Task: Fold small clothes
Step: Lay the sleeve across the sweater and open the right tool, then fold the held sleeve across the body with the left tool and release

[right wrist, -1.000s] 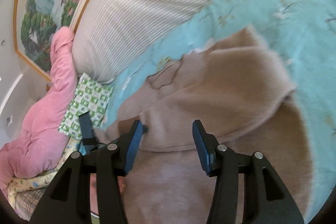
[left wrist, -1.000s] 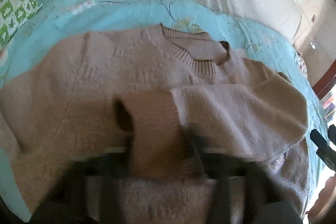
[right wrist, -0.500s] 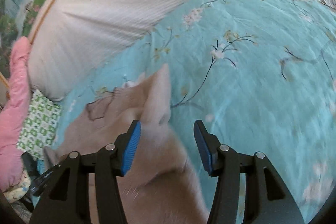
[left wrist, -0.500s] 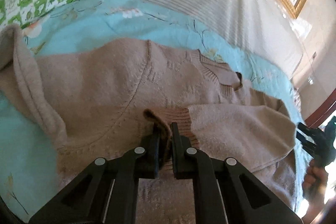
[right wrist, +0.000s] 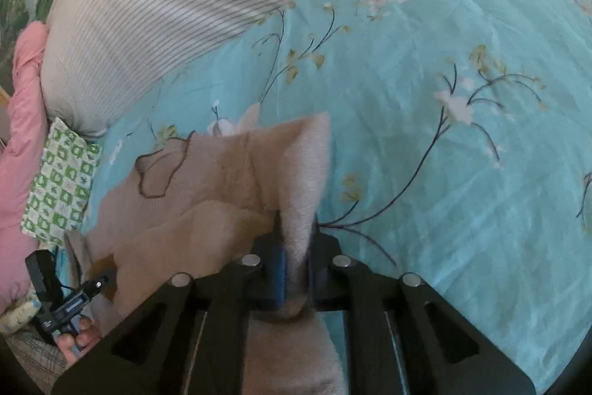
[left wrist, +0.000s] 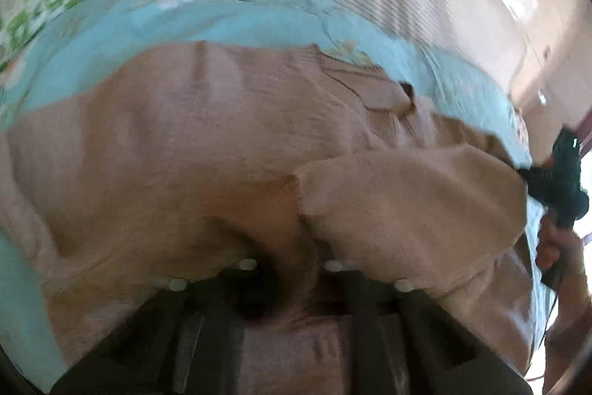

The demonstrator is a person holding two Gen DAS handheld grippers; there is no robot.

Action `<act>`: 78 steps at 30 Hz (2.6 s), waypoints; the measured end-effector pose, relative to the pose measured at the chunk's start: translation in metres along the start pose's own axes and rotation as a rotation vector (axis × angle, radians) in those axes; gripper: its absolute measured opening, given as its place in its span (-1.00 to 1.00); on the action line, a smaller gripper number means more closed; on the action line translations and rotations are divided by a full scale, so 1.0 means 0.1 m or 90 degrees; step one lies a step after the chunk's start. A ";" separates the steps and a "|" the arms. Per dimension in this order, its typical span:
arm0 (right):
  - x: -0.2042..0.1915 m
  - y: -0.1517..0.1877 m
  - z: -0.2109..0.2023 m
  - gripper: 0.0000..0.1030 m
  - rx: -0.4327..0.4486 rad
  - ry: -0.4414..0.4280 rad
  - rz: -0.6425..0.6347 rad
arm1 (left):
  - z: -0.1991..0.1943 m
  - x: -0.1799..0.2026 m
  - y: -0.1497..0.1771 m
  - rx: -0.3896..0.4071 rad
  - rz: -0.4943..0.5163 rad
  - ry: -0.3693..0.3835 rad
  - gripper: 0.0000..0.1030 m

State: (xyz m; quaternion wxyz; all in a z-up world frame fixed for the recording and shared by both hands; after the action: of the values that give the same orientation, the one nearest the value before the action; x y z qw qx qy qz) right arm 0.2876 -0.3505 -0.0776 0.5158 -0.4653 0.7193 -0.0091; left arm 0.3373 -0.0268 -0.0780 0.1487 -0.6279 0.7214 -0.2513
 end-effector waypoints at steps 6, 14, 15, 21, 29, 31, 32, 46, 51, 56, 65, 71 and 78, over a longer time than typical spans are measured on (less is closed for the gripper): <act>0.22 -0.26 -0.23 -0.84 0.093 -0.002 0.031 | -0.06 -0.12 -0.04 0.031 -0.033 0.034 -0.92; 0.42 -0.13 -0.02 -0.65 0.059 0.040 0.059 | -0.09 -0.17 -0.03 0.038 -0.016 0.020 -0.91; 0.42 -0.12 -0.08 -0.58 0.061 0.052 0.065 | -0.13 -0.18 -0.02 0.045 -0.009 0.017 -0.90; 0.13 -0.15 -0.32 0.11 0.083 0.091 0.008 | -0.24 -0.19 0.04 0.057 -0.002 0.023 -0.90; 0.20 -0.28 0.01 -0.83 0.052 0.088 -0.003 | -0.51 -0.09 -0.09 0.129 0.012 0.027 -0.91; 0.27 -0.26 0.00 -0.82 0.060 0.101 0.019 | -0.35 -0.10 -0.08 0.096 0.027 -0.004 -0.90; 0.32 -0.22 0.07 -0.72 0.042 0.113 0.027 | -0.20 -0.12 -0.05 0.061 0.031 -0.017 -0.89; -0.50 0.53 -0.42 -0.11 0.062 0.012 -0.010 | -0.59 -0.97 0.33 0.023 -0.160 -0.004 0.04; -0.73 1.00 -0.33 -0.04 0.019 -0.030 -0.015 | -0.86 -1.48 0.50 0.034 -0.246 -0.029 0.33; -0.91 1.27 -0.31 -0.03 -0.001 -0.047 -0.023 | -1.03 -2.10 0.71 0.041 -0.390 -0.015 0.33; -1.15 1.47 -0.23 -0.03 -0.026 -0.064 -0.038 | -1.17 -3.20 1.06 0.096 -0.715 0.083 0.34; -1.25 1.54 -0.10 -0.03 -0.048 -0.065 -0.050 | -1.11 -3.65 0.91 0.130 -0.797 0.046 0.33; -1.27 1.60 -0.01 -0.03 -0.061 -0.064 -0.060 | -1.09 -3.91 0.74 0.138 -0.734 -0.049 -0.82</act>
State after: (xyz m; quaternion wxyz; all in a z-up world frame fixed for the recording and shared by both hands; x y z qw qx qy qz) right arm 0.1857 -0.1745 -0.0624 0.5274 -0.5227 0.6694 0.0249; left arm 0.2828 0.3818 -0.0678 0.0778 -0.9088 0.2276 -0.3409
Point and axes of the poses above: each gripper's, at about its wrist camera, not at the fingertips, and z roughly the way its jaws point, x to its right, y to its underside, the point moved 8 cm from there along z, roughly the way its jaws point, and after that the axes turned 14 degrees about -y, right-handed, at the moved point
